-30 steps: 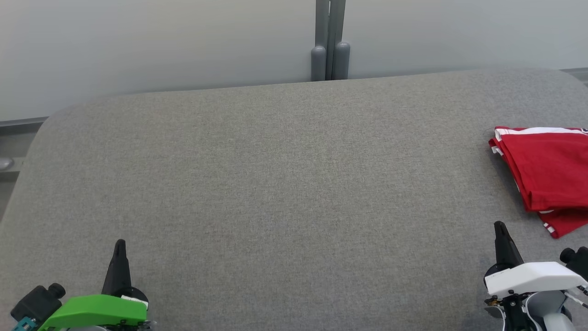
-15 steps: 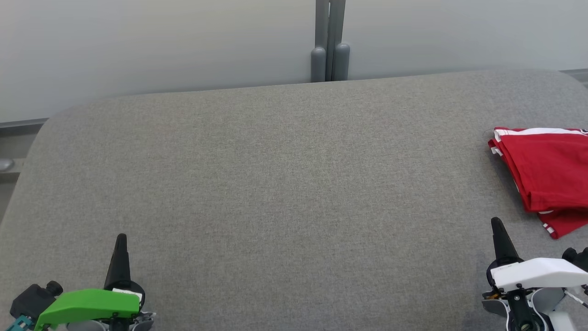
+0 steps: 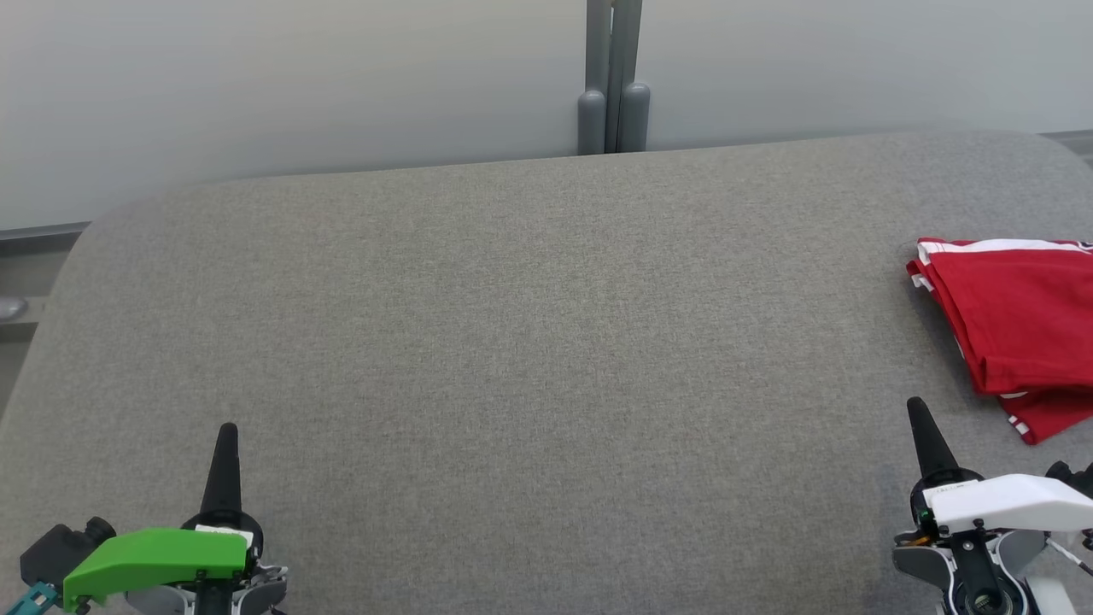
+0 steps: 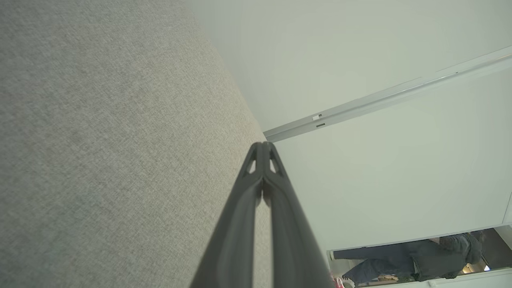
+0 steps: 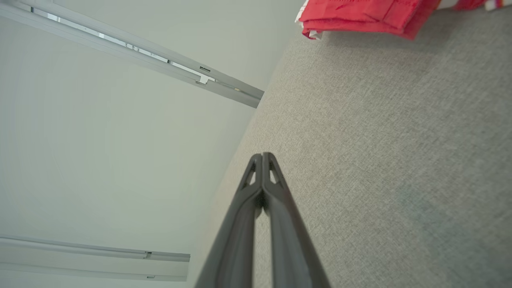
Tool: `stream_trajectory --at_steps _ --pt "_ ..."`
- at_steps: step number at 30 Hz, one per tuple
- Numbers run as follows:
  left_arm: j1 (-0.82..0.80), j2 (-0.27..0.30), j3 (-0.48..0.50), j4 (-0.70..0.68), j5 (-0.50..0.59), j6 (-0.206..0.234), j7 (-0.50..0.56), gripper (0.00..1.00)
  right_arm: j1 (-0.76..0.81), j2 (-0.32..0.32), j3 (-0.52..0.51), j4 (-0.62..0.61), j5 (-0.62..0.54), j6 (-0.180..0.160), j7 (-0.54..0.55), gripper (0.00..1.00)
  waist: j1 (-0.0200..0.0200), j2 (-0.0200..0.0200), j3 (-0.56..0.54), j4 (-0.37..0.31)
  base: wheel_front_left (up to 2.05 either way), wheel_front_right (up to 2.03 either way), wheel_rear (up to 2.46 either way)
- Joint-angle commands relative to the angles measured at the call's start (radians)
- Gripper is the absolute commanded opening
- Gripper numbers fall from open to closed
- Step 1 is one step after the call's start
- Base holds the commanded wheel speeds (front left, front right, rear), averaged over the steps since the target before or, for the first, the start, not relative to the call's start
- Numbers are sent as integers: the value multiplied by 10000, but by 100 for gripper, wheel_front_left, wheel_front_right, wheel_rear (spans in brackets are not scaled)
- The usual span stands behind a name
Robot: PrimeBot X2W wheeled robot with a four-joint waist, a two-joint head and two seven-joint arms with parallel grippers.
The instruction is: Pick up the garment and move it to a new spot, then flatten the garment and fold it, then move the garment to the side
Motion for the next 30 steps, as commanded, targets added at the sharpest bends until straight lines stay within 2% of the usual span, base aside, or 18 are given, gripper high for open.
stream_trajectory --at_steps 1,30 --pt "-227 -26 69 -116 -262 -20 83 0 -196 -69 11 -120 342 5 86 0 0 0 -5 0 0 0 0" --pt "-456 -139 168 -150 -2458 -27 650 0 -244 -97 114 -302 3115 3 724 0 0 0 -79 -5 0 0 0"
